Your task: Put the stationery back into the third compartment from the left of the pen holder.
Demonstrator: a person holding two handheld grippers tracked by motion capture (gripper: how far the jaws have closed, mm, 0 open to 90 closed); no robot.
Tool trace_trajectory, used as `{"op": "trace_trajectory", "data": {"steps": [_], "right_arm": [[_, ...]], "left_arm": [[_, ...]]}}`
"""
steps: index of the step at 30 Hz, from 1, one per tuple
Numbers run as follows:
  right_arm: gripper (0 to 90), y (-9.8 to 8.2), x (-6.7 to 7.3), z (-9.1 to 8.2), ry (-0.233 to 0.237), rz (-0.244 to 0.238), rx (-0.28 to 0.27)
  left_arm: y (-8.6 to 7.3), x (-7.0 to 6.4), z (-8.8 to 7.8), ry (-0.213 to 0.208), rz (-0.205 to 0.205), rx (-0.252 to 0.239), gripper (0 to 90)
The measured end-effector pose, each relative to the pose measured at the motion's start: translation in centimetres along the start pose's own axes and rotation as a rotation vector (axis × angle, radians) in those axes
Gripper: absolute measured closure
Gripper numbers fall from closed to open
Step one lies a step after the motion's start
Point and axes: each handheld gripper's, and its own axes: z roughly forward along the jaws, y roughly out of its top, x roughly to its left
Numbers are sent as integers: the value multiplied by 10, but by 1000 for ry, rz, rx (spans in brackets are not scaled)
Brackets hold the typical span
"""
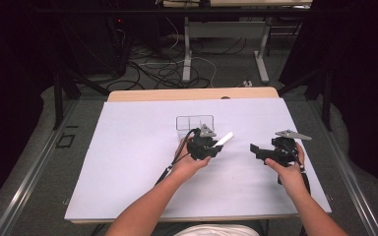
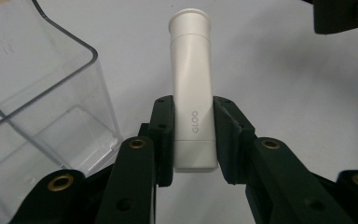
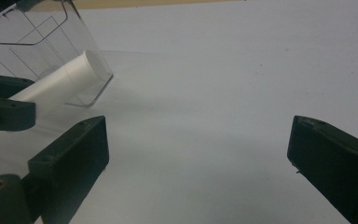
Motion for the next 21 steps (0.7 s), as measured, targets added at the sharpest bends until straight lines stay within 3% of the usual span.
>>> {"op": "trace_trajectory", "data": {"steps": [3, 6, 13, 21], "right_arm": [[39, 0, 1, 0, 11, 33, 6], [0, -1, 3, 2, 28, 42, 14], [0, -3, 11, 8, 79, 62, 47], [0, -1, 21, 13, 153, 137, 75]], "left_arm": [[-1, 2, -8, 4, -5, -27, 710], [-2, 3, -17, 11, -24, -49, 710], [-3, 9, -38, 19, -52, -101, 711], [-7, 16, -62, 25, -101, -158, 710]]}}
